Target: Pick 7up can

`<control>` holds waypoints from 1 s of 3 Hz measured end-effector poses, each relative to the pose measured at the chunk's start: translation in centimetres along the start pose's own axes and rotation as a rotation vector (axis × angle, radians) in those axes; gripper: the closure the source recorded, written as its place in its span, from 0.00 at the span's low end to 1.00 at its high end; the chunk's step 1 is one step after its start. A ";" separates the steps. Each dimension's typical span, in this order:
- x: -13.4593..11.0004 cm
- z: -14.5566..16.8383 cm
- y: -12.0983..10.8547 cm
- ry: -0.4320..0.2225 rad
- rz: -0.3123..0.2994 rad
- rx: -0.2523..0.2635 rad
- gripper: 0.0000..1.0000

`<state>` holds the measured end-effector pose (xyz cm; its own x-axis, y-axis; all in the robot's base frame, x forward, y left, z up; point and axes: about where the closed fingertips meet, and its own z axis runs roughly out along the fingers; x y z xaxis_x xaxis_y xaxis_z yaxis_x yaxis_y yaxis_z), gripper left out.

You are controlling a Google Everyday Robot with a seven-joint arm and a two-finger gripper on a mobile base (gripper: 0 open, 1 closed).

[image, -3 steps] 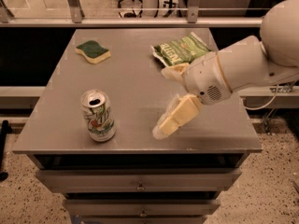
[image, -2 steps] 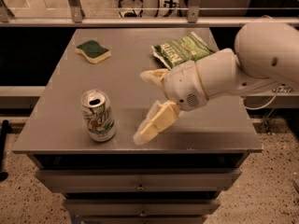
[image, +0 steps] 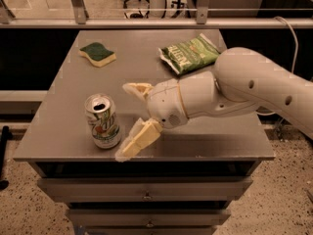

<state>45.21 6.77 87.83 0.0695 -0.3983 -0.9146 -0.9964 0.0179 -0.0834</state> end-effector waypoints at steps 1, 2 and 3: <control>0.4 1.8 -0.1 -0.042 -0.002 0.005 0.00; 0.3 3.5 -0.2 -0.083 -0.001 0.008 0.14; 0.0 4.6 -0.3 -0.113 0.003 0.015 0.38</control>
Offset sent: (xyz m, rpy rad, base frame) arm 0.0078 0.0497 -0.0239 0.1436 -0.0034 -0.0082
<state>45.74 11.01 86.03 0.0727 -0.2920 -0.9537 -0.9958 0.0327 -0.0859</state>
